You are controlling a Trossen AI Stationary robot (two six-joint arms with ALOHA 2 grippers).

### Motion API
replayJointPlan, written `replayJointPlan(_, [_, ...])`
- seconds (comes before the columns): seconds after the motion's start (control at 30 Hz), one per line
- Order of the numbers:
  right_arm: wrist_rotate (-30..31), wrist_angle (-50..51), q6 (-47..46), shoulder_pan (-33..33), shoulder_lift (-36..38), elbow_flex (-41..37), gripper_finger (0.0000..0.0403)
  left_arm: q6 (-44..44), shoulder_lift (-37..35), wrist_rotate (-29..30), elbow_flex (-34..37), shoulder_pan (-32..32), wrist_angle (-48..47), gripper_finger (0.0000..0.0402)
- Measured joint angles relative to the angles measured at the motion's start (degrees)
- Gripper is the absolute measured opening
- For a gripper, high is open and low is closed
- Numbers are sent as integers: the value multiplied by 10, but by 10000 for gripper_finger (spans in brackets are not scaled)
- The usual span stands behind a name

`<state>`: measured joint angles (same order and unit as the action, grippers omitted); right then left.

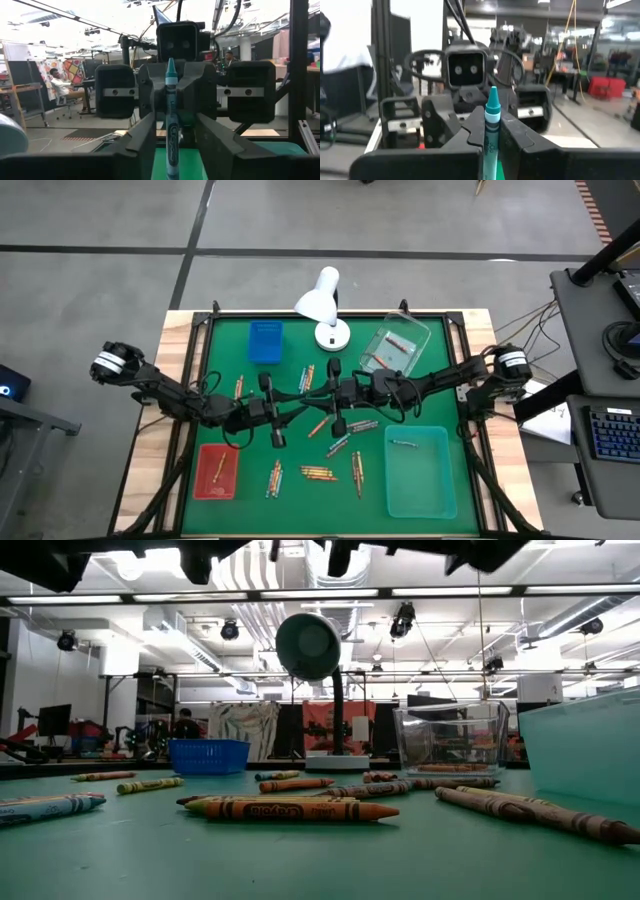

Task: Sort crayons
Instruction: Put the blue crayon into the green bin

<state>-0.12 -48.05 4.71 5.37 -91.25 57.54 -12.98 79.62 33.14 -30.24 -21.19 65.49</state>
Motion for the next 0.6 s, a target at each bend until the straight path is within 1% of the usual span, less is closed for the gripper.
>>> replayJointPlan(0.07, [3,64,-1,-1,25,7,17,0,-3,8,0,0,-4,133])
replayJointPlan(0.17, [12,188,-2,-1,64,30,17,1,-8,25,0,-1,-6,146])
replayJointPlan(0.3, [52,403,-17,-1,99,81,16,-1,-13,51,0,-2,-17,151])
replayJointPlan(0.5, [60,725,-101,9,104,158,16,6,-17,53,0,-2,-52,150])
replayJointPlan(0.6, [57,826,-150,23,98,172,16,15,-17,53,0,-2,-68,150])
